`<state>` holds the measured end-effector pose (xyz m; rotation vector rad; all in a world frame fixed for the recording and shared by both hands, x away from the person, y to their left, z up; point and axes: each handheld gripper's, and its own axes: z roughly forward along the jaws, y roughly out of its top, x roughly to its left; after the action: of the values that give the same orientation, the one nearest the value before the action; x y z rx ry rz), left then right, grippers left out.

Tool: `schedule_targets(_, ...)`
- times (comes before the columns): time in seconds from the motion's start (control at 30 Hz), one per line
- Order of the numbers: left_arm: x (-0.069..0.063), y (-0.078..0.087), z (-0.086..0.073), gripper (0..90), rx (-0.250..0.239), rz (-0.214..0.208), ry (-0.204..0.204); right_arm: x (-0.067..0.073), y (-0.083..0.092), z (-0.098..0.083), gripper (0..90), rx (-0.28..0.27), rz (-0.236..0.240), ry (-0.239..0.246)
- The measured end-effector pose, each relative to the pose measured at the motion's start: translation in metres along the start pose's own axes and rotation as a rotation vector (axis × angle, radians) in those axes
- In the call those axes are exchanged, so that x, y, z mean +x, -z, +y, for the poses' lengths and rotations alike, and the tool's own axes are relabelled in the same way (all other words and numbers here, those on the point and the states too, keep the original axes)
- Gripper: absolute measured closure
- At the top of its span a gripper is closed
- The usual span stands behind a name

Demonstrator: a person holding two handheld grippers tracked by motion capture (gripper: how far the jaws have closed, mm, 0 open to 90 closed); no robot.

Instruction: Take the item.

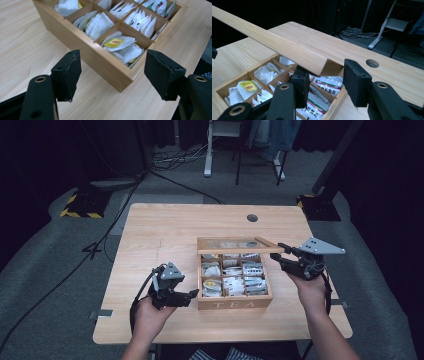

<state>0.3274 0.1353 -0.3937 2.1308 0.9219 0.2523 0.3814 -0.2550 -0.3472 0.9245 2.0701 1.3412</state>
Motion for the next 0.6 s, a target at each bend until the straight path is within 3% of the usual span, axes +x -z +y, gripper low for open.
schedule_targets(0.2,-0.007,-0.003,0.011,30.6,-0.007,-0.021,0.002,0.000,0.000,0.000,56.6,-0.004,-0.001,-0.003)
schedule_targets(0.6,-0.033,-0.020,0.038,31.2,-0.002,-0.072,-0.066,-0.001,-0.001,0.000,56.1,-0.004,0.000,-0.002)
